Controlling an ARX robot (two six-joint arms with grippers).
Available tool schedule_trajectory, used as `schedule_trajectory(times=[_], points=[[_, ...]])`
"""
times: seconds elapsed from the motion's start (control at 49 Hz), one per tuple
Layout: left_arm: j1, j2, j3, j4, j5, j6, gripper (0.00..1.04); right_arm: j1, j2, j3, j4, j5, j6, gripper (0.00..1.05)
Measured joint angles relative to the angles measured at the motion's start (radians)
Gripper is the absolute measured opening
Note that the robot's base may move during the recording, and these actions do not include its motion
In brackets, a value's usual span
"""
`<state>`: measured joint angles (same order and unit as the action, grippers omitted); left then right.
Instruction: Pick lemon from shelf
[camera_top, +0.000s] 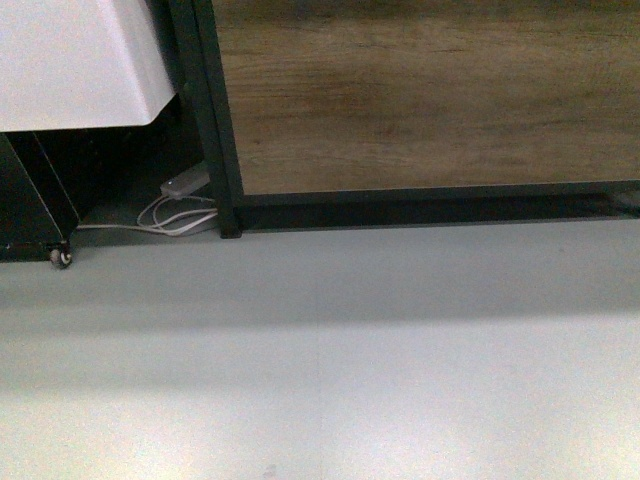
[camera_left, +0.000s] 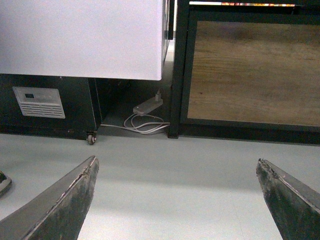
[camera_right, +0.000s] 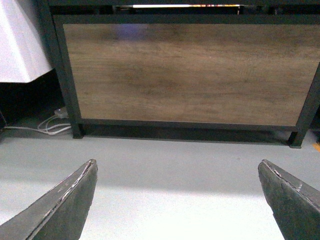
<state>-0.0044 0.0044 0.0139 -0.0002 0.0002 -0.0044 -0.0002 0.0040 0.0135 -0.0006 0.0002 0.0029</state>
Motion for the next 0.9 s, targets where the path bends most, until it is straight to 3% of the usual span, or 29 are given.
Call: schedule_trajectory(times=[0.897], points=[[0.0, 0.0, 0.0, 0.0, 0.0, 0.0, 0.97, 0.0, 0.0, 0.0, 0.0, 0.0, 0.0, 0.97]])
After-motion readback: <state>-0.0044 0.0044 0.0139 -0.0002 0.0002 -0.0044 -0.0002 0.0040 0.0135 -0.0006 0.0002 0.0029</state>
